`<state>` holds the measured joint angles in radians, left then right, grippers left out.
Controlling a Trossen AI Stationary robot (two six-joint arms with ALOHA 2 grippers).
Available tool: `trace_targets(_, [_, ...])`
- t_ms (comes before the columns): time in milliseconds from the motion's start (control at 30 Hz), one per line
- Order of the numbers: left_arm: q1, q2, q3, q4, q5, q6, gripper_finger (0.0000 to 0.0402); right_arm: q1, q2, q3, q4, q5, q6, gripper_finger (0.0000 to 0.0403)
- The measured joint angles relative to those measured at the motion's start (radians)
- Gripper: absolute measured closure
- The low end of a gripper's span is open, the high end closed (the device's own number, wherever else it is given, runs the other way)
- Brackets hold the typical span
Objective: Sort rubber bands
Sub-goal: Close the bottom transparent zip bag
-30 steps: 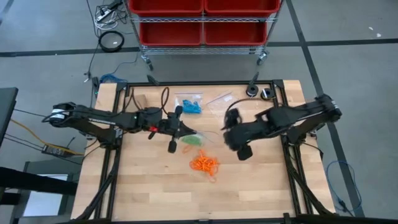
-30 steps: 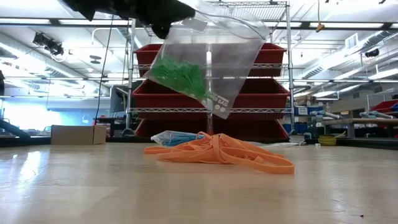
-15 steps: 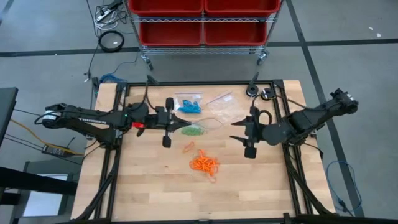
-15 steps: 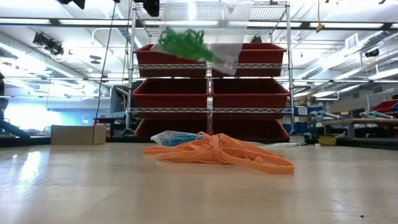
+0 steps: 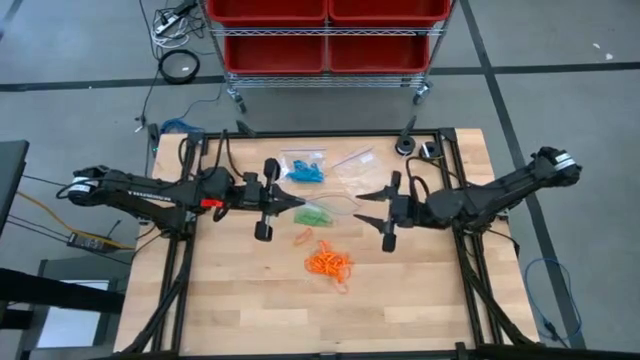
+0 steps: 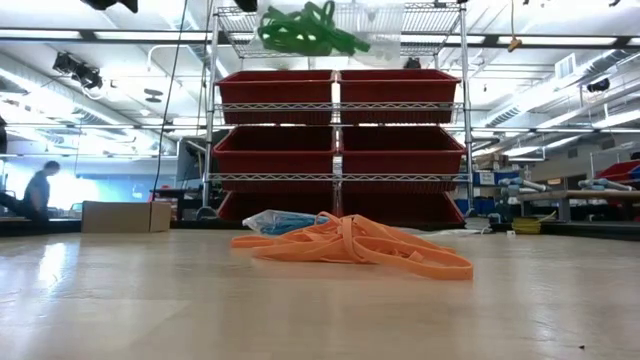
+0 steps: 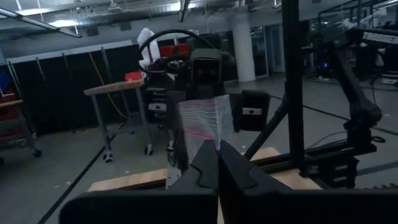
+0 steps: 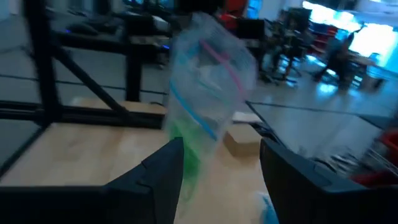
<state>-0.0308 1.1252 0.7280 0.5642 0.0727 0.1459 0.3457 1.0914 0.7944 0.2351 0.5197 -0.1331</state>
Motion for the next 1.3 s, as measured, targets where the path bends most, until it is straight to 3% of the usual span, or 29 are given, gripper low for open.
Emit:
trace_targets(333, [-0.004,0.0,0.0,0.001,-0.009,0.0,0.0401,-0.03,0.036,0.0,0.138,-0.122,-0.033,0.023])
trace_targets(633, [-0.004,0.001,0.0,0.017,-0.01,-0.001,0.0401,-0.03,0.036,0.0,0.158,-0.131,-0.052,0.0249])
trace_targets(1300, [-0.004,0.001,0.0,0.013,-0.002,-0.007,0.0402,-0.03,0.036,0.0,0.179,-0.131,-0.113,0.0372])
